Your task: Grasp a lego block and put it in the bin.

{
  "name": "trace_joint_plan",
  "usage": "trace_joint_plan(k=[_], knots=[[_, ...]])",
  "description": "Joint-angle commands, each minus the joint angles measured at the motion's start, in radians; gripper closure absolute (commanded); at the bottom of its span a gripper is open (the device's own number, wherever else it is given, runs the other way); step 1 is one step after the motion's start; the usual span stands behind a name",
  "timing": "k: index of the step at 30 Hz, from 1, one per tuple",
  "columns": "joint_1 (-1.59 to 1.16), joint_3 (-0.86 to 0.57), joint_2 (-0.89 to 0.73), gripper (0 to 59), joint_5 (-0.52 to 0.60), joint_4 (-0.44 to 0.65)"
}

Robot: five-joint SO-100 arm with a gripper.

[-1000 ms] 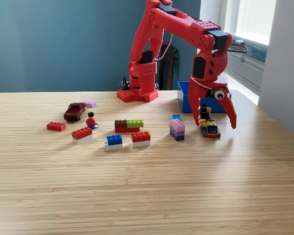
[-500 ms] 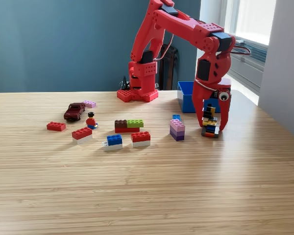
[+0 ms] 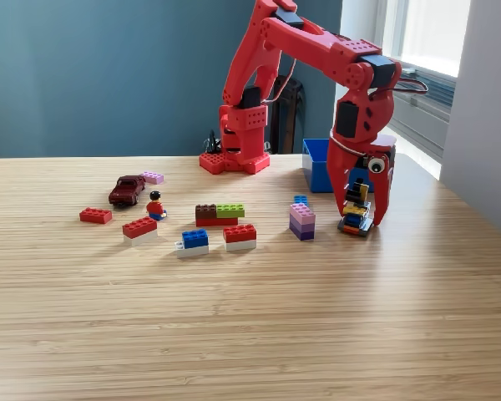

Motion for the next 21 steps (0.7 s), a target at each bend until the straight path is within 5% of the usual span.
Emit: trace_joint_plan(k=[1, 11, 21], knots=[[0.002, -0.114, 0.041, 58.6, 0.008, 0.071], [-0.002, -0.196, 0.215, 58.6, 0.015, 0.133], [-0.084, -0.015, 0.390, 58.6, 0.106, 0.135]])
